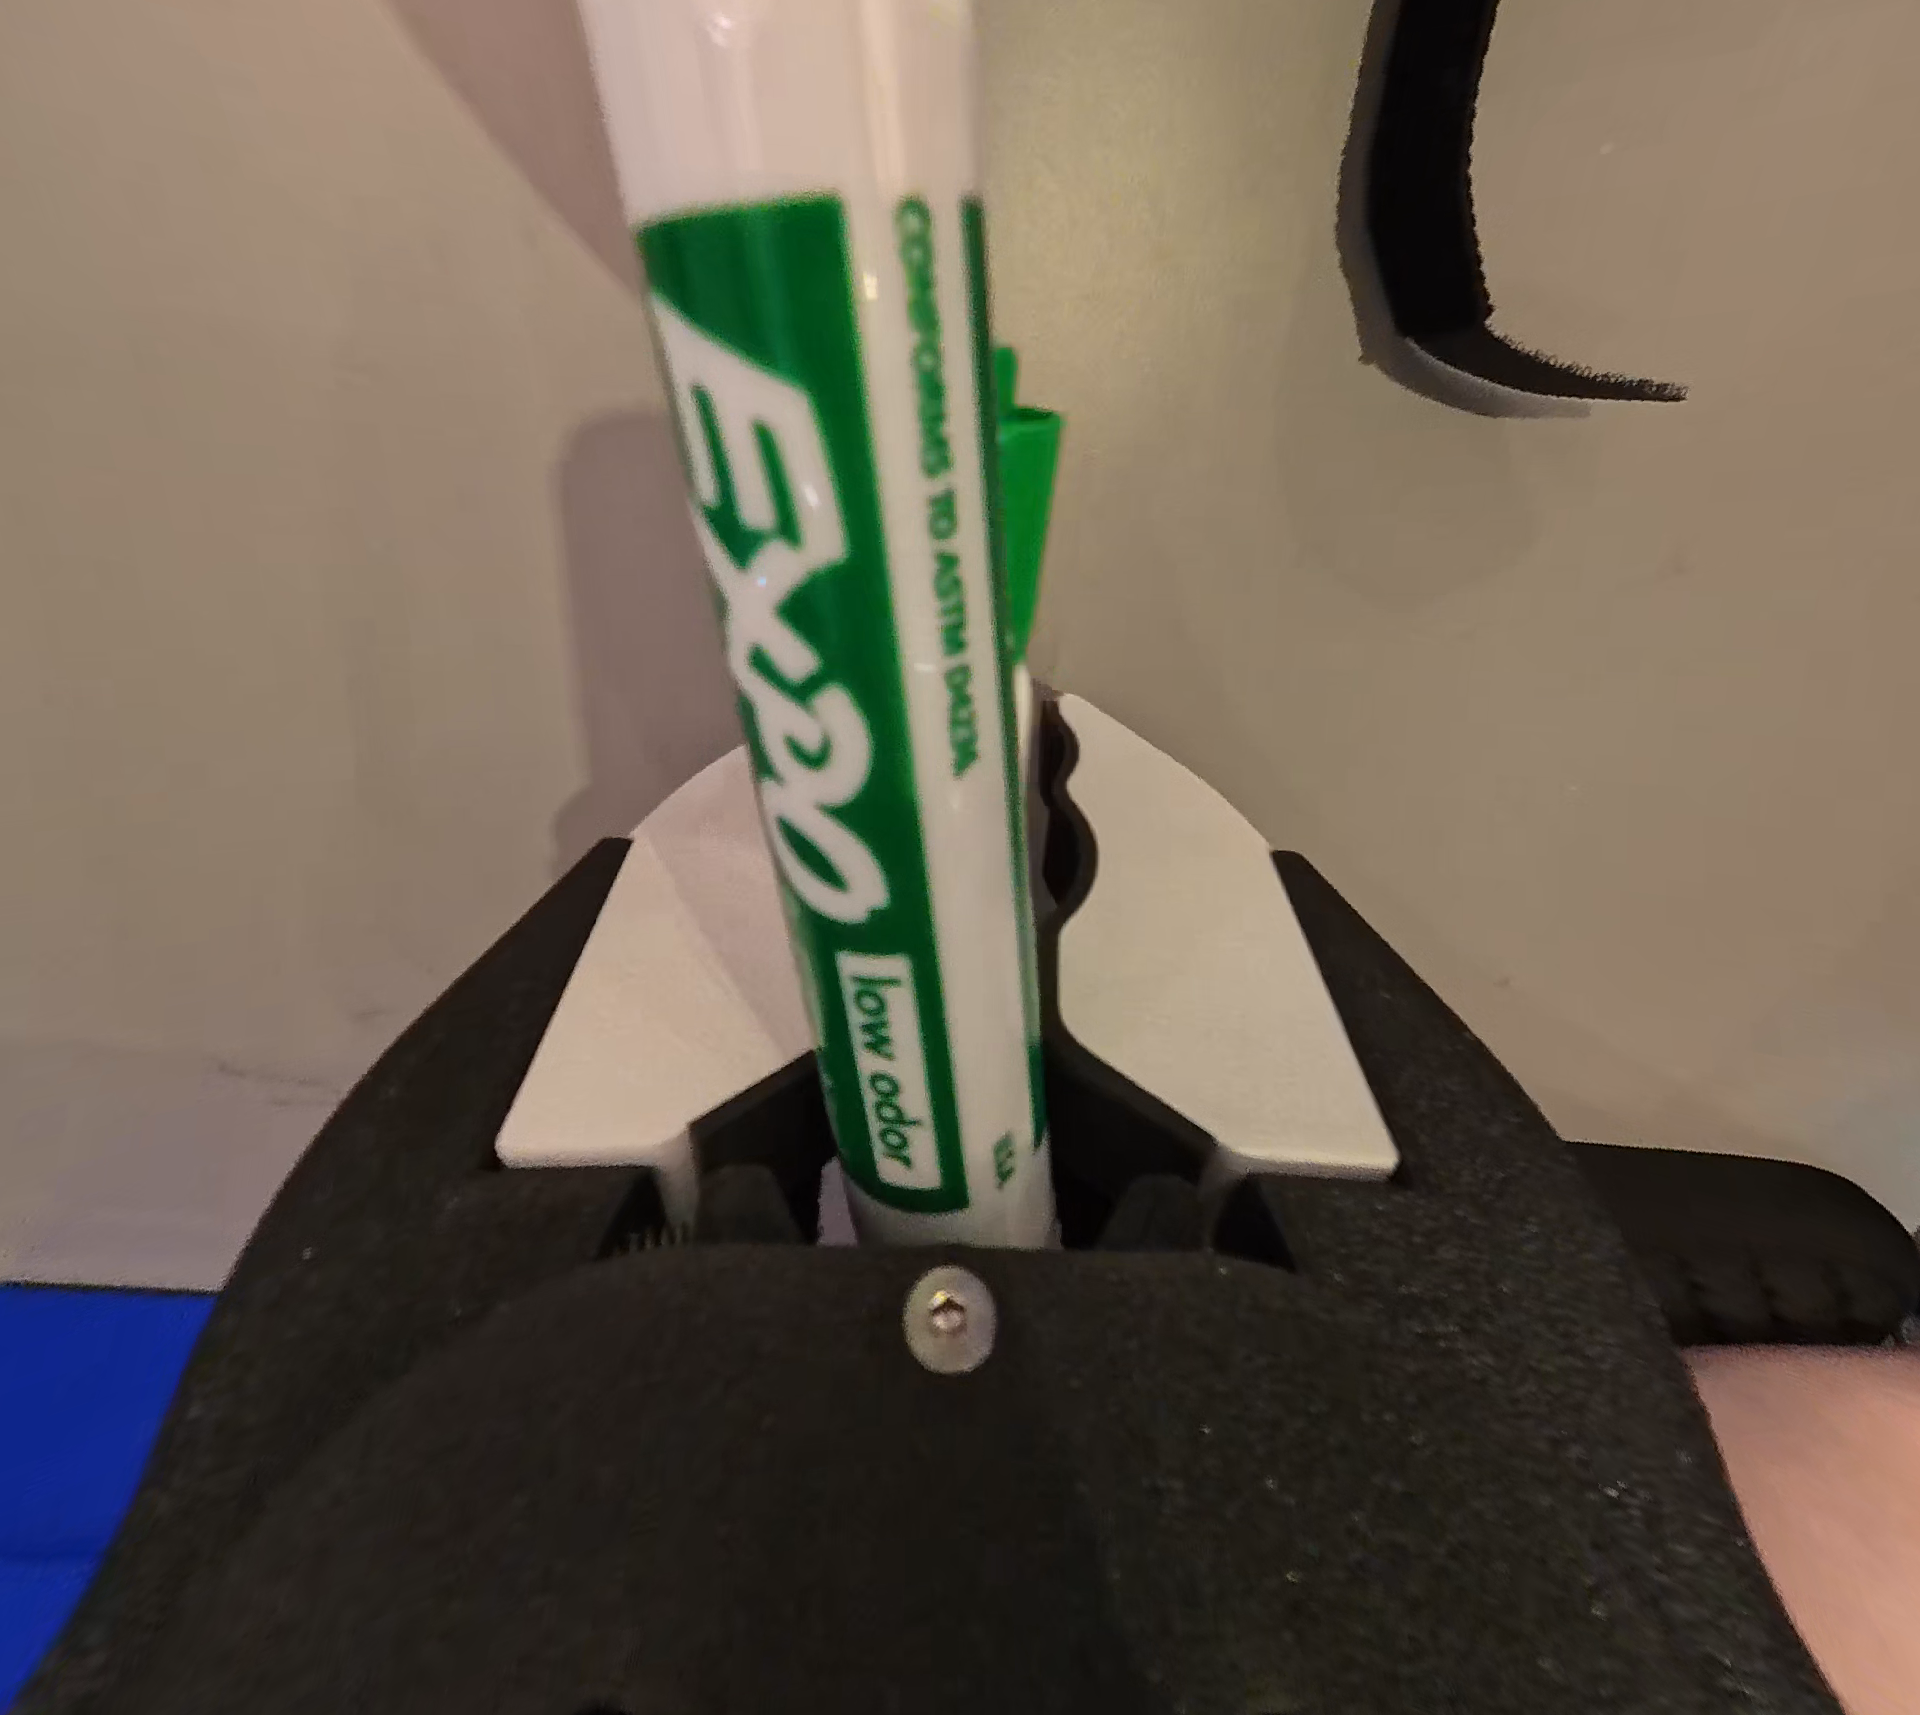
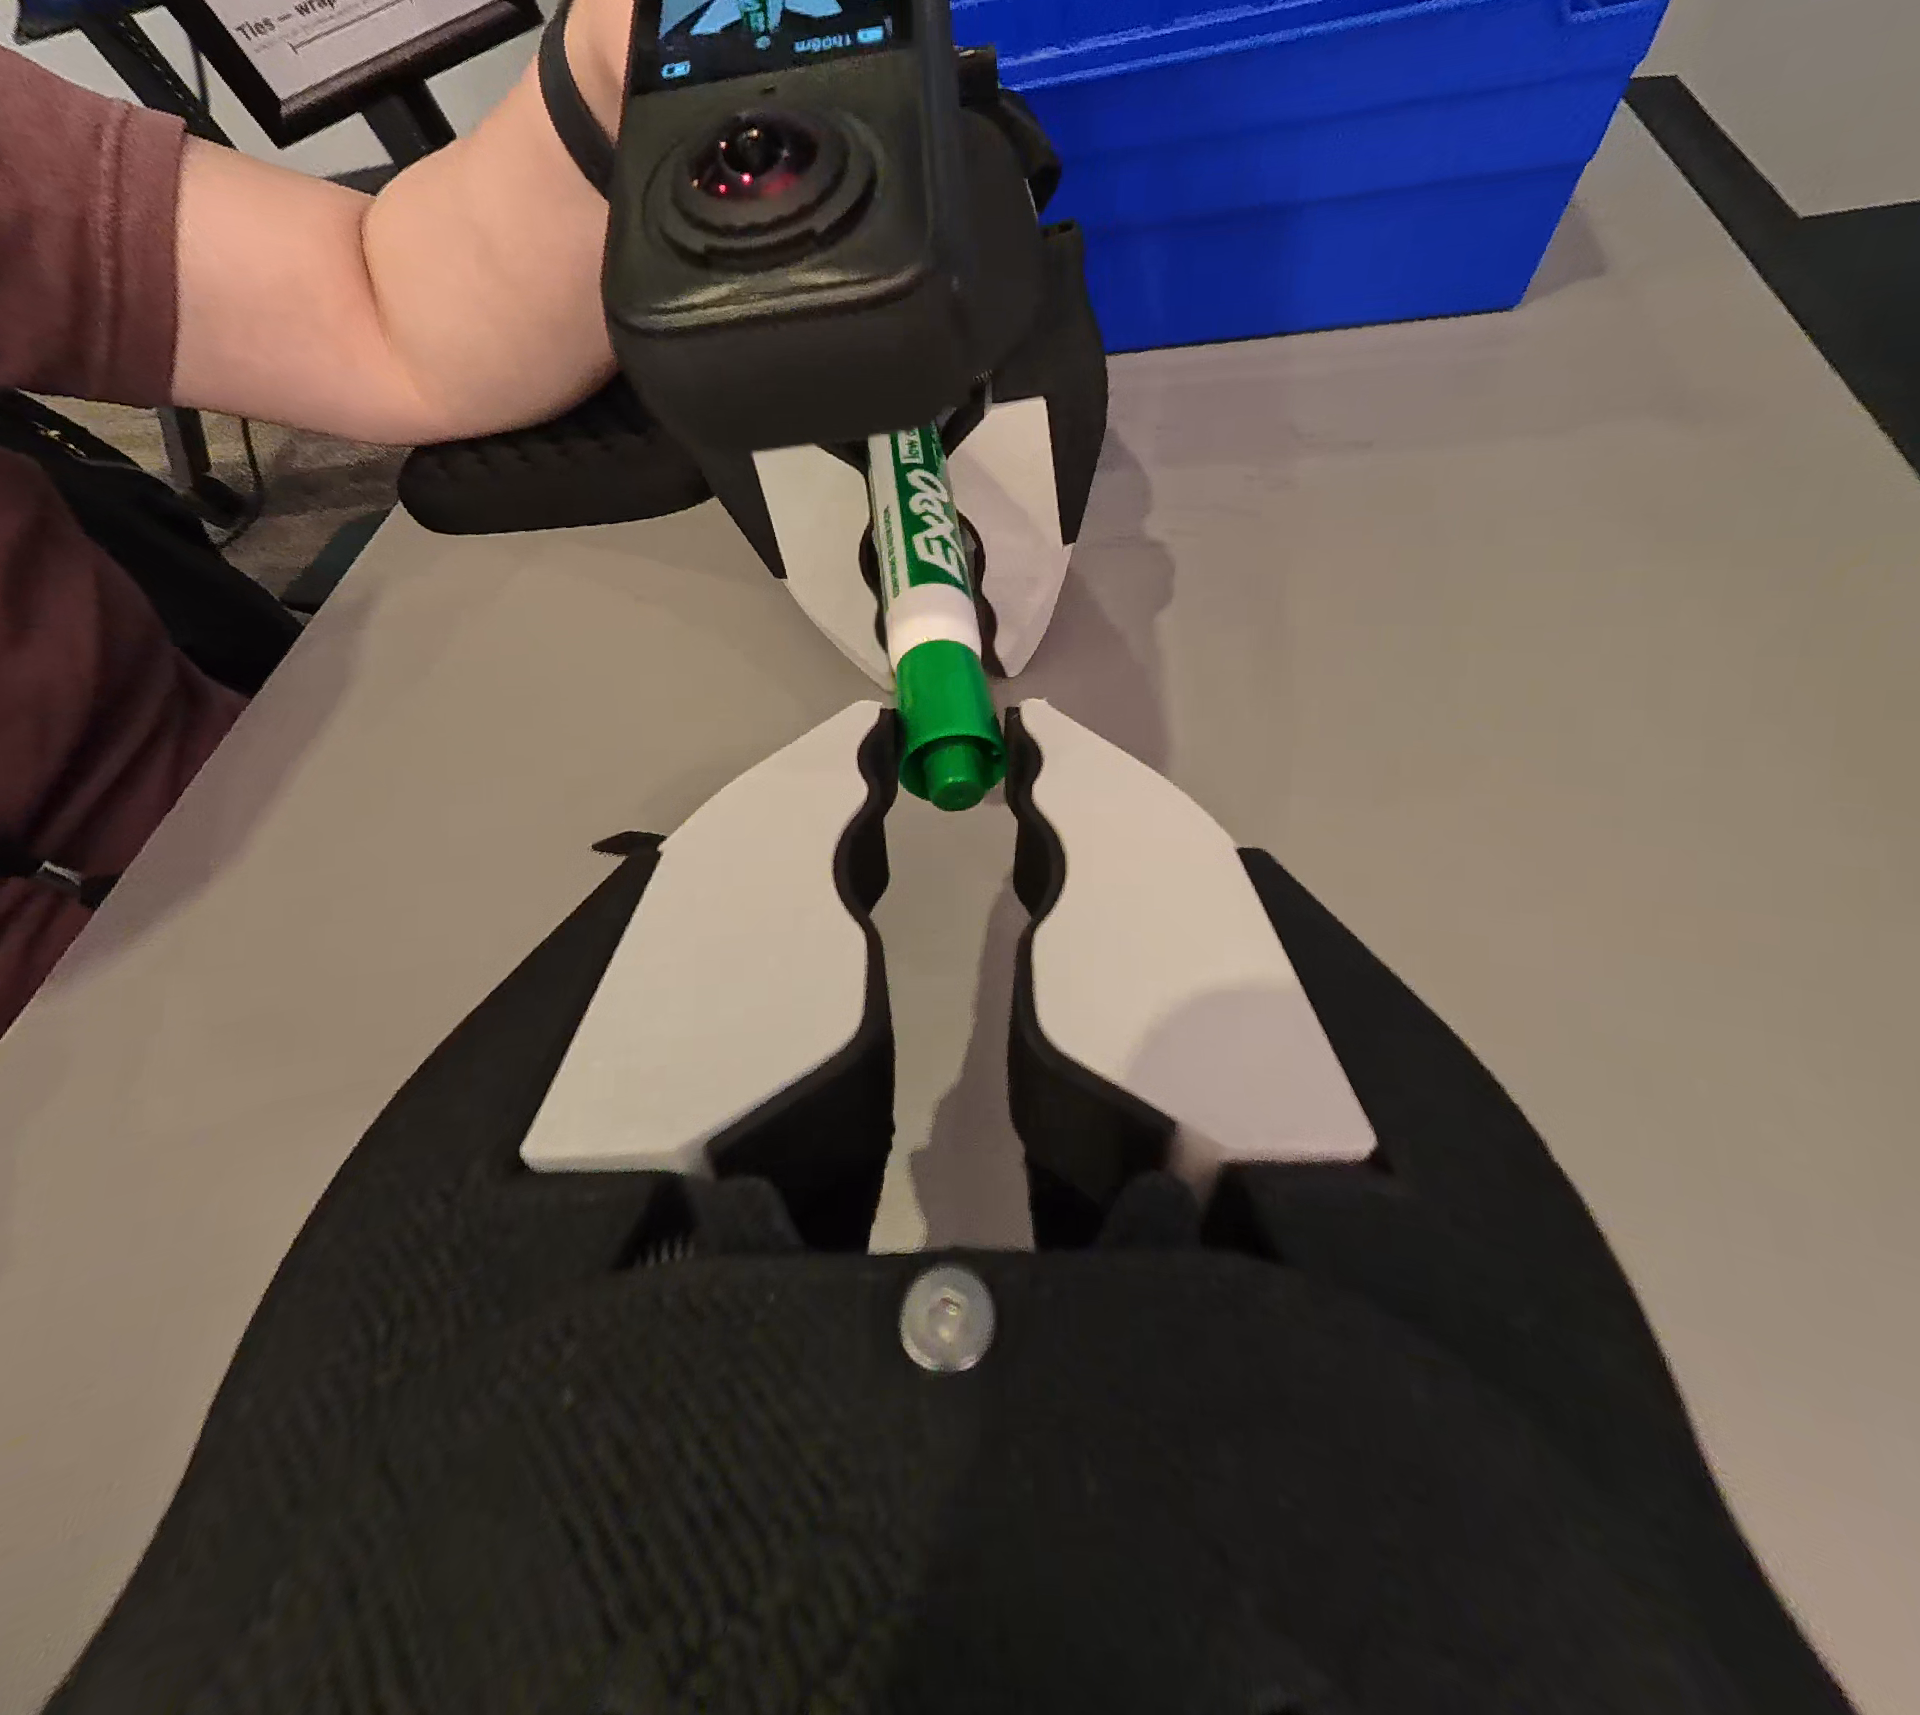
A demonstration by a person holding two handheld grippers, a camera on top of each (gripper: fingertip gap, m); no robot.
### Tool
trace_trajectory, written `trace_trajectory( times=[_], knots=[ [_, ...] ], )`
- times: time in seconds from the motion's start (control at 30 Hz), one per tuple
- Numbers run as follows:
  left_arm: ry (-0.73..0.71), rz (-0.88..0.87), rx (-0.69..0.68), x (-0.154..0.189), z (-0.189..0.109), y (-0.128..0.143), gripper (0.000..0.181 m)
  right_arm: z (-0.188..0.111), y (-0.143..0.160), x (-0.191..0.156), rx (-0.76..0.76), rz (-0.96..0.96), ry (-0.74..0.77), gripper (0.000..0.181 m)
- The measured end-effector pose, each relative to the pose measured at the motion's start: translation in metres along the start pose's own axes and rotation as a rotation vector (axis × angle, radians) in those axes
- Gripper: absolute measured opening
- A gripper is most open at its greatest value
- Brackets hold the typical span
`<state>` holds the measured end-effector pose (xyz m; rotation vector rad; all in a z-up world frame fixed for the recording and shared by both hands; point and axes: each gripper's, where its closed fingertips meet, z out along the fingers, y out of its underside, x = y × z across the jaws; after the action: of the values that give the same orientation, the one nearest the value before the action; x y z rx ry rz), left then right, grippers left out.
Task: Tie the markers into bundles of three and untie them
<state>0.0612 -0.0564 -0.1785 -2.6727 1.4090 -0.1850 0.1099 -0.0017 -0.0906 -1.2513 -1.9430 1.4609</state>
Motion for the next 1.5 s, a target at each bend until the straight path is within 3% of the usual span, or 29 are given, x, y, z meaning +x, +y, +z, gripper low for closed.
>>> trace_trajectory(
  times=[0.03,0.3,0.43,0.57,0.77,0.93,1.1,1.3,1.5],
  knots=[
    [-0.002,0.003,-0.003,0.000,0.000,0.000,0.032,0.000,0.000,0.000,0.001,0.003,-0.002,0.021],
    [-0.013,0.006,-0.019,-0.001,0.000,0.002,0.029,0.003,0.005,-0.001,-0.041,0.003,0.006,0.021],
    [0.009,-0.001,-0.033,0.006,0.000,0.003,0.049,0.001,0.013,-0.002,-0.055,0.030,-0.018,0.021],
    [-0.016,-0.034,-0.098,0.001,-0.004,0.021,0.059,0.001,0.026,0.006,-0.068,0.104,-0.008,0.021],
    [-0.032,-0.101,-0.060,-0.003,-0.031,0.041,0.064,0.034,0.036,0.004,-0.159,0.173,0.007,0.021],
    [-0.053,-0.121,0.019,-0.005,-0.050,0.043,0.063,0.050,0.042,0.007,-0.243,0.151,0.088,0.021],
    [-0.005,-0.077,-0.035,0.004,-0.027,0.033,0.067,0.055,0.062,0.006,-0.327,0.148,0.081,0.022],
    [-0.019,-0.006,-0.127,0.014,0.000,0.024,0.088,0.048,0.059,-0.004,-0.278,0.133,0.005,0.041],
    [-0.060,0.018,-0.090,0.007,0.001,0.022,0.076,0.028,0.059,-0.009,-0.189,0.129,0.016,0.038]
  ],
)
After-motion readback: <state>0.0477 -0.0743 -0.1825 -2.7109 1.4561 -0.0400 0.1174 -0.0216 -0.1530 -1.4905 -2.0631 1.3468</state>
